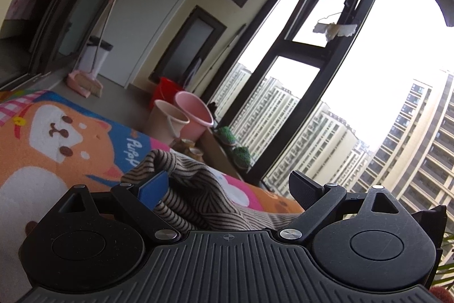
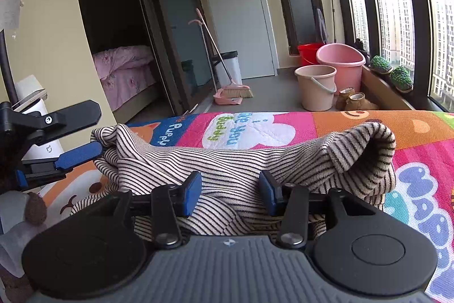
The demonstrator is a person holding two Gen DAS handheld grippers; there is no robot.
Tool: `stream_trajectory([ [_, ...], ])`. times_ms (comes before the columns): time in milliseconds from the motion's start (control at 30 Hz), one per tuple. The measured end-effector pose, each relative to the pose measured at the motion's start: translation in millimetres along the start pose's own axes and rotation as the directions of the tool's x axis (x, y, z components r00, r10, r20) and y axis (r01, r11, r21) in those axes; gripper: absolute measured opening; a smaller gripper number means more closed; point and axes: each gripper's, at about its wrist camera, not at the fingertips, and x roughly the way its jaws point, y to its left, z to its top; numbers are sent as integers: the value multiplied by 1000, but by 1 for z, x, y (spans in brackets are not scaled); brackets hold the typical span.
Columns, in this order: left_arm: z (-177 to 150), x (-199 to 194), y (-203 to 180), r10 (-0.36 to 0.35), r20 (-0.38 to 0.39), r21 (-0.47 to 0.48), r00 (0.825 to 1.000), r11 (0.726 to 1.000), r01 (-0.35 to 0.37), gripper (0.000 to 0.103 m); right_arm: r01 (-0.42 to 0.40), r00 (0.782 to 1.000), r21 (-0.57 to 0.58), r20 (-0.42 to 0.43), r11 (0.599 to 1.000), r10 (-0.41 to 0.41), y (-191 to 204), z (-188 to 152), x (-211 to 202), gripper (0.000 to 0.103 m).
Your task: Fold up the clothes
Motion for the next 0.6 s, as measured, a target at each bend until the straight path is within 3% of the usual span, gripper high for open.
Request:
stream_trajectory([
  [133,1,-15,-9,-40,104,48,994,998,35,95,2,1000,-6,-1,1000,-2,1,-1,1,45],
  [200,-1,-8,-14,-59,55,67,997,996,56,95,5,1000,-13,-3,1000,-5,2,-1,2,45],
  [300,-7,8,-18,-27,-53,96,998,995,32,95,3,1000,-28,-10,1000,-3,4,0,3,49],
  [433,-10,28,-12,58,-187,80,981,996,-43,95,-32,998,-54,-50,998,29,3,6,2,53],
  [533,-8,31,-7,62,-217,67,974,997,-49,95,-38,996,-44,-82,998,35,0,24,-5,53],
  [600,-9,31,-10,79,-230,97,970,994,-58,95,-32,998,-62,-58,998,28,0,41,-12,53],
])
